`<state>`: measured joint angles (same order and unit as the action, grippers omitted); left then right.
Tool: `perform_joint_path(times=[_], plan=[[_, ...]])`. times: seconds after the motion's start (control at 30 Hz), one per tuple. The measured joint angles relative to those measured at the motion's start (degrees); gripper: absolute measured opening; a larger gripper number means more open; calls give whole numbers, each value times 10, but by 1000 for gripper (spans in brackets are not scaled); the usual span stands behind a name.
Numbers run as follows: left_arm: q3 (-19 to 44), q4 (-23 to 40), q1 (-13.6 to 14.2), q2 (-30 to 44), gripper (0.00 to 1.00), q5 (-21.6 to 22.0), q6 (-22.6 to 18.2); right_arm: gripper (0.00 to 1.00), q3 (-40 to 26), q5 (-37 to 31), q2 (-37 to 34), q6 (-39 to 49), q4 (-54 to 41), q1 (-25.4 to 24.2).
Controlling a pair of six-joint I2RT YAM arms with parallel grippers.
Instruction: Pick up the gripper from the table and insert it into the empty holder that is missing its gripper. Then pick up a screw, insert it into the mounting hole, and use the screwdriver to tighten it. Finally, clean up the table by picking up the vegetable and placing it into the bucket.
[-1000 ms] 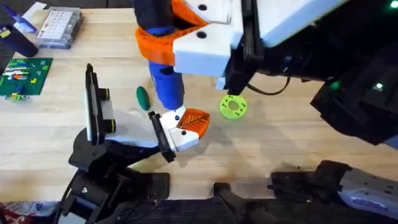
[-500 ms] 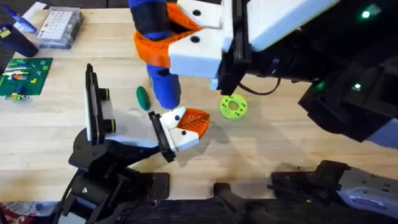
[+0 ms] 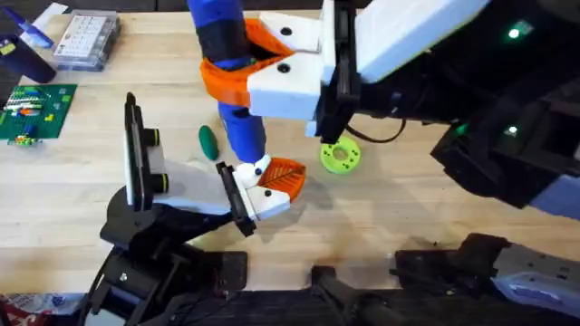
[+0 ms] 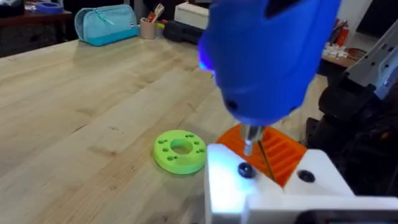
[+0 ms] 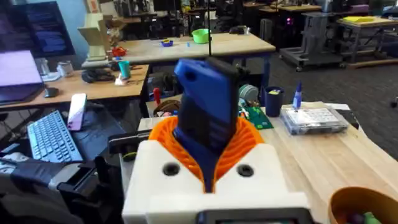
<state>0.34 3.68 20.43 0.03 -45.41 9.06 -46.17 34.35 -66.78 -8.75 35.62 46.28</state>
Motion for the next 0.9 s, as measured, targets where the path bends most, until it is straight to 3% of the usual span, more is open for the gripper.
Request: perform_joint_path(times=[0.9], plan=[[0, 0, 0, 0, 16, 0, 0, 34, 18, 0, -9, 0, 5, 0]])
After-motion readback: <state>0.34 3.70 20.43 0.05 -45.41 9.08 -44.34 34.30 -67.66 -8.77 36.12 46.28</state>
